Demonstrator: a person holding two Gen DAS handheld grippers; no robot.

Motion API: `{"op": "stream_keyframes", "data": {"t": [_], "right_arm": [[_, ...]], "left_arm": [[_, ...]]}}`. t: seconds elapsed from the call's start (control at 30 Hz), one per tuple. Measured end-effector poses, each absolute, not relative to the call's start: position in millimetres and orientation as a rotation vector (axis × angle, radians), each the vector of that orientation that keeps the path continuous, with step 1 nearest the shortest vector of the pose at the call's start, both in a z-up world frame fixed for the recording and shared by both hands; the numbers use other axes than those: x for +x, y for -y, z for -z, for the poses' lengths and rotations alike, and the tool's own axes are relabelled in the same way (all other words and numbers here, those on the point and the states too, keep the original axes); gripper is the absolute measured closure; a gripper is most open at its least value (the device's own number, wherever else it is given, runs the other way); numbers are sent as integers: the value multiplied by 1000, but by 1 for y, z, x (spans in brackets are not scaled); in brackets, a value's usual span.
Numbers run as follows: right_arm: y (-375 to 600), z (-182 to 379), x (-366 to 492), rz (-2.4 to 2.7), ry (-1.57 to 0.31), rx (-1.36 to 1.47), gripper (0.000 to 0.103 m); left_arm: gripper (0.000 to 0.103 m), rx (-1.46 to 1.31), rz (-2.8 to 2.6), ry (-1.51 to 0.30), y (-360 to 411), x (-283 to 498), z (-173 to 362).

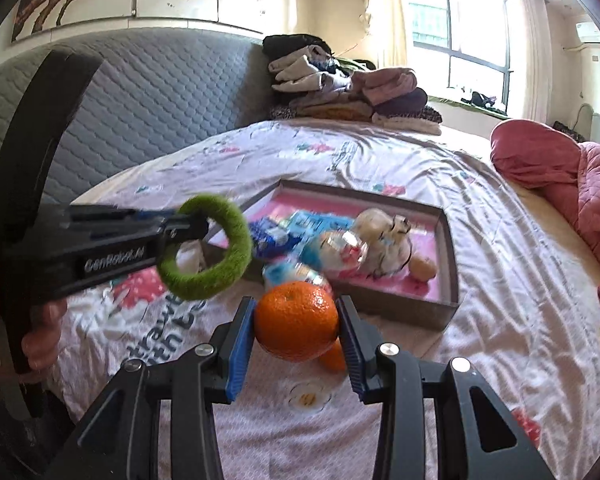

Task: Organize objects
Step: 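Close the left tool on the green ring while the right tool grips the orange, then lift and carry the ring with the left tool while the right carries the orange over the tray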

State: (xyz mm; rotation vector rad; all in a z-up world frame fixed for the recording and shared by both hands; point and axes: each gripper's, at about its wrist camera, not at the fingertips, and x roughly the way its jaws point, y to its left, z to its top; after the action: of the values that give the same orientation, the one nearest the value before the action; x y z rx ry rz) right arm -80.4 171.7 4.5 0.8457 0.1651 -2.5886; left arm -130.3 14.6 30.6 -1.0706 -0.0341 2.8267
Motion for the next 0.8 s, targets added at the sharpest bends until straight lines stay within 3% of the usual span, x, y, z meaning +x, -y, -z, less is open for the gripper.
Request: {"op": "stream_keyframes", "data": {"t": [0.8], "right_arm": [[-196, -51, -142, 2738, -139, 721, 62]], "left_arm": [[91, -992, -2881, 125, -7, -165, -45]]}}
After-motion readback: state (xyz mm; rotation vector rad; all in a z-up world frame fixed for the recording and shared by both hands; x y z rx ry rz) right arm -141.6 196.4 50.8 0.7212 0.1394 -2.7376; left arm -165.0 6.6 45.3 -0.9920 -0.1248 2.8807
